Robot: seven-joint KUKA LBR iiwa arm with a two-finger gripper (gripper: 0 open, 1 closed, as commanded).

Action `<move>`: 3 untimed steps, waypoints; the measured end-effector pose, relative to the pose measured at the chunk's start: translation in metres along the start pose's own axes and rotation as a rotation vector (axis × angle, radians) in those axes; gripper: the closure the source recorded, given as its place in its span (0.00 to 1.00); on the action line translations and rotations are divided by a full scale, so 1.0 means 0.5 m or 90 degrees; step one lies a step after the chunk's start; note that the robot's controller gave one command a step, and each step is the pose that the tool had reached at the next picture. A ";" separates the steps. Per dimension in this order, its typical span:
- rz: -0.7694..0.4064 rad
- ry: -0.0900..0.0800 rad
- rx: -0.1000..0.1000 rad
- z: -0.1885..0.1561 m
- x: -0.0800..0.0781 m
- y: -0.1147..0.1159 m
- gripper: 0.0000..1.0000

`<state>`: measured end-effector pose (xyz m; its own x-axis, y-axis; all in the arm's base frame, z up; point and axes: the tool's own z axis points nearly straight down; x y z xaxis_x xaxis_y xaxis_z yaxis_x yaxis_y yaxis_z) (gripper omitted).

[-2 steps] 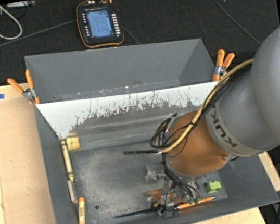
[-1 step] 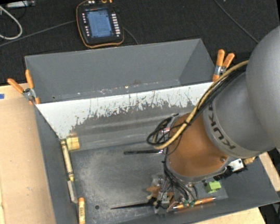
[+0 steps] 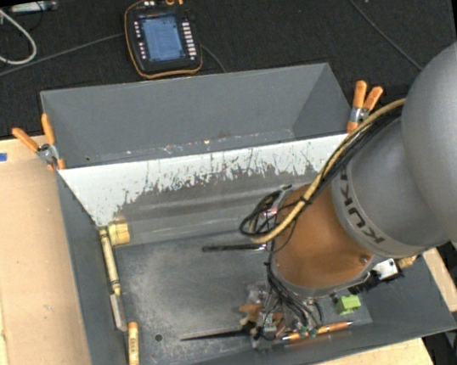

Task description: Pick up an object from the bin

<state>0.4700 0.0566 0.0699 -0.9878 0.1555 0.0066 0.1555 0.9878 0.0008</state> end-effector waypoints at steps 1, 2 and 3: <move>-0.001 0.001 0.000 -0.118 0.001 -0.001 1.00; 0.000 0.005 0.001 -0.066 0.003 -0.001 1.00; -0.001 0.002 0.000 -0.169 0.001 -0.001 1.00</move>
Offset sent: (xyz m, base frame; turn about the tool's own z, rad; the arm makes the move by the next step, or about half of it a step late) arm -0.0020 -0.0002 0.0221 0.0002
